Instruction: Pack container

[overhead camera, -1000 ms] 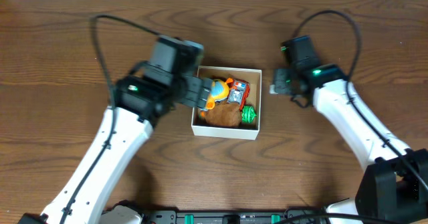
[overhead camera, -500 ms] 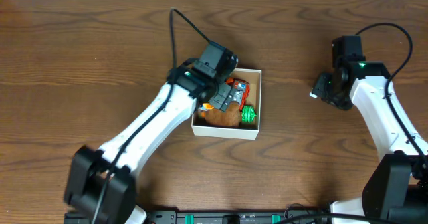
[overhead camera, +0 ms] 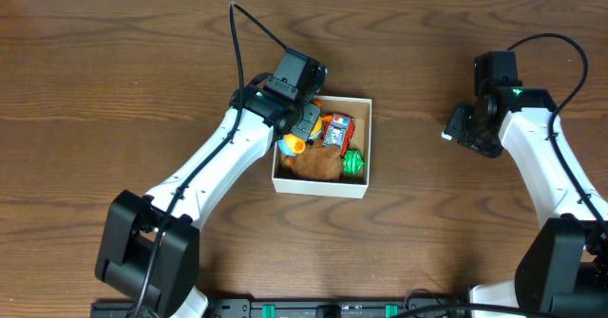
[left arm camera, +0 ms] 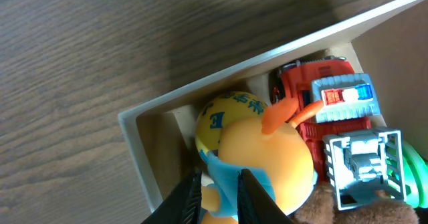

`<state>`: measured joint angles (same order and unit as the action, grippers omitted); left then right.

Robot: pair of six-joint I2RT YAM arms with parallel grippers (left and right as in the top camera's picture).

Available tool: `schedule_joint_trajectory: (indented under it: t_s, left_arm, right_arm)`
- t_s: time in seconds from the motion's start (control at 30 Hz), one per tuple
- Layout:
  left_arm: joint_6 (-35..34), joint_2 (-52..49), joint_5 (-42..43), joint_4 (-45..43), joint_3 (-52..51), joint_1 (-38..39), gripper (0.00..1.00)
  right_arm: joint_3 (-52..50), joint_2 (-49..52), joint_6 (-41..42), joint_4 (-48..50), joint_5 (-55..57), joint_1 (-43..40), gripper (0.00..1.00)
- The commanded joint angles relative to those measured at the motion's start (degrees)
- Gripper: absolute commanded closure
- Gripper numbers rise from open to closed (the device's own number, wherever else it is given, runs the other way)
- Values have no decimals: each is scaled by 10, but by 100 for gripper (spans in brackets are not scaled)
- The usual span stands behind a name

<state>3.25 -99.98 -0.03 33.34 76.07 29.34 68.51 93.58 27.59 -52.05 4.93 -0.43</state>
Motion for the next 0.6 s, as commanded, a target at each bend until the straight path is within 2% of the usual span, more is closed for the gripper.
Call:
schedule_joint_trajectory:
  t_s: [0.0, 0.3, 0.4, 0.57]
  left_arm:
    - [-10, -13, -3, 0, 7, 1, 80]
    - [-18, -22, 42, 0, 7, 3, 80]
    - [-25, -27, 57, 7, 7, 5, 87]
    - [-28, -61, 85, 19, 6, 16, 87]
  right_arm:
    - [0, -14, -9, -1, 2, -4, 42]
    - [0, -14, -9, -1, 2, -3, 41]
    - [0, -14, -9, -1, 2, -3, 41]
    - [0, -14, -9, -1, 2, -3, 41]
